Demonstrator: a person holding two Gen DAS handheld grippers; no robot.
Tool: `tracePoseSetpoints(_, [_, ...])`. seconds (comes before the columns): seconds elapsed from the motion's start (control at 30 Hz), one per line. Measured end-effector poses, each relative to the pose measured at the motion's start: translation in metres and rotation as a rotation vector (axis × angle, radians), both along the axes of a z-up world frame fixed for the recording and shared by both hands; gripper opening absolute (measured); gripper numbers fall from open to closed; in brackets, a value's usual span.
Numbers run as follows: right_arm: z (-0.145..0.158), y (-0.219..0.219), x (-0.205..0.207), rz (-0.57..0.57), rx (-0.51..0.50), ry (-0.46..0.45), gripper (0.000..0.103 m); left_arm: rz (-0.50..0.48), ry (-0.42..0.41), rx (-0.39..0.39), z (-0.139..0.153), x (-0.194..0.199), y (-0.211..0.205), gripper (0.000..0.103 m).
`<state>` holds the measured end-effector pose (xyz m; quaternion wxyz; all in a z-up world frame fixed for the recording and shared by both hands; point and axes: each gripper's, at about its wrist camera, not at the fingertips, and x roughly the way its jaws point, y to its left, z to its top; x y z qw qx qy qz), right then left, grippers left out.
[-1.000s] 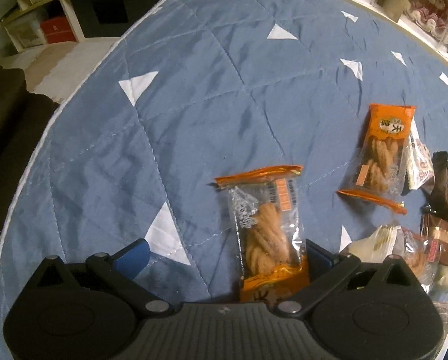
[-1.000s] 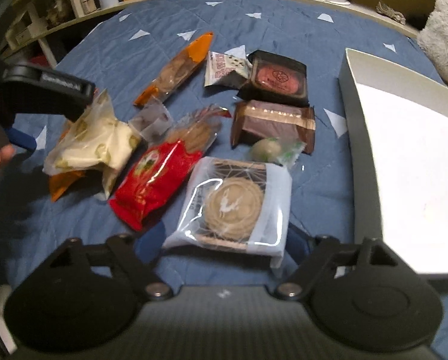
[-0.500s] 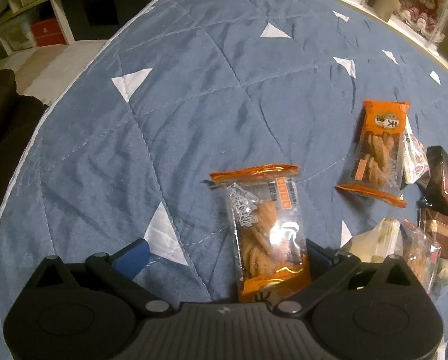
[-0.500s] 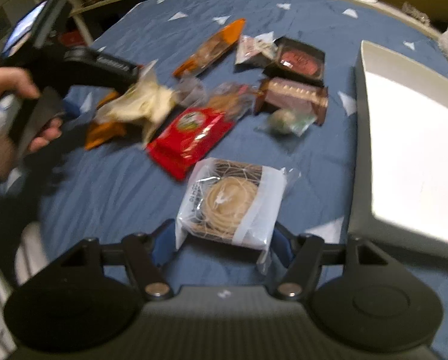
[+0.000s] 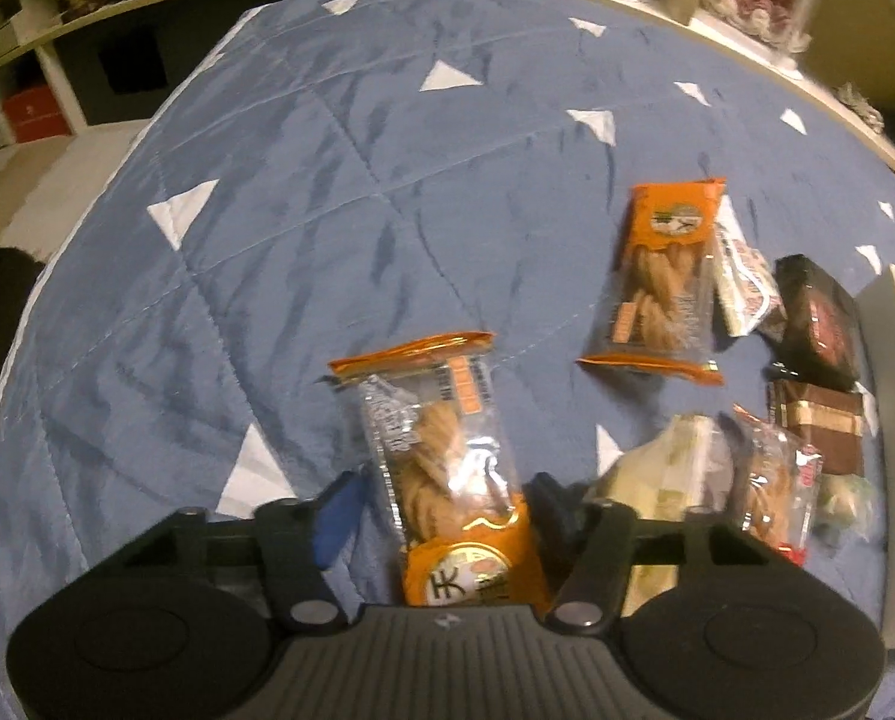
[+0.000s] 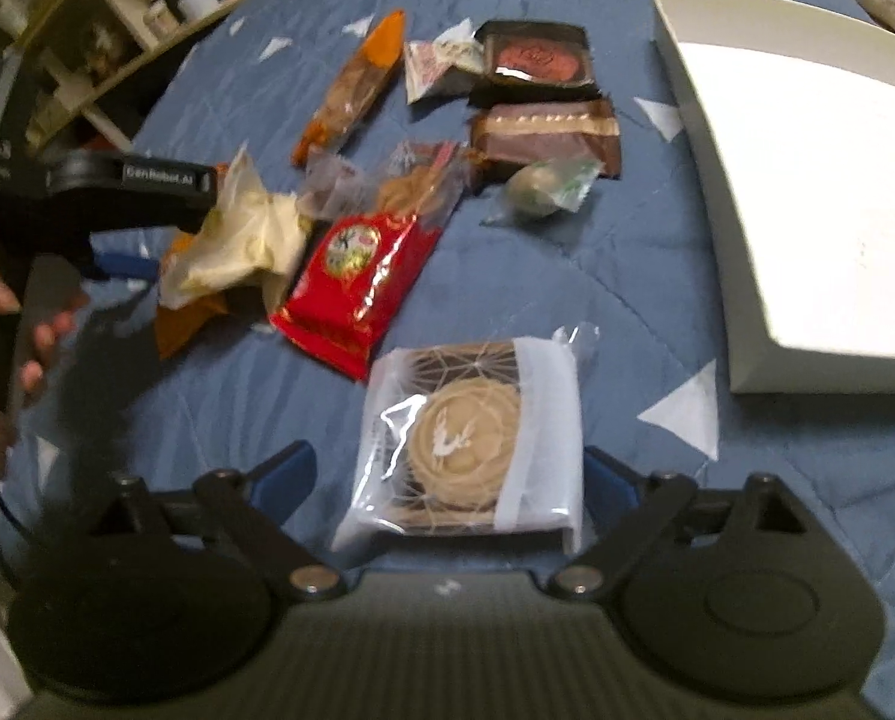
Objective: Organize snacks
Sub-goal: 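Reach down and grasp the orange pastry packet with the left gripper while the right grasps the clear cookie packet, then carry both packets to the white tray and release them inside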
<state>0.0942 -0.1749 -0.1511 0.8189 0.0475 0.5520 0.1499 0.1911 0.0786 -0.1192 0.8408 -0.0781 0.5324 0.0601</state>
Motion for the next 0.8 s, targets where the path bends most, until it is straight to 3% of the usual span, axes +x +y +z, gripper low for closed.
tracePoseSetpoints(0.13, [-0.004,0.003,0.003,0.003,-0.04,-0.007,0.078,-0.035,-0.012,0.004,0.001,0.001,-0.003,0.049])
tracePoseSetpoints(0.27, [-0.003,-0.002,0.002,0.001,-0.024,-0.014,0.071,-0.036,-0.027,-0.008,0.006,-0.007,-0.002,0.047])
tracePoseSetpoints(0.47, [0.009,-0.008,-0.008,0.017,-0.007,-0.056,0.07,-0.037,-0.102,0.007,0.024,-0.022,-0.009,0.046])
tracePoseSetpoints(0.6, [0.022,-0.014,-0.007,0.004,0.017,-0.134,0.07,-0.027,-0.174,0.042,0.04,-0.032,-0.012,0.046])
tracePoseSetpoints(0.8, [0.05,-0.031,-0.003,-0.045,0.054,-0.262,0.07,-0.041,-0.291,-0.002,0.071,-0.045,-0.016,0.045])
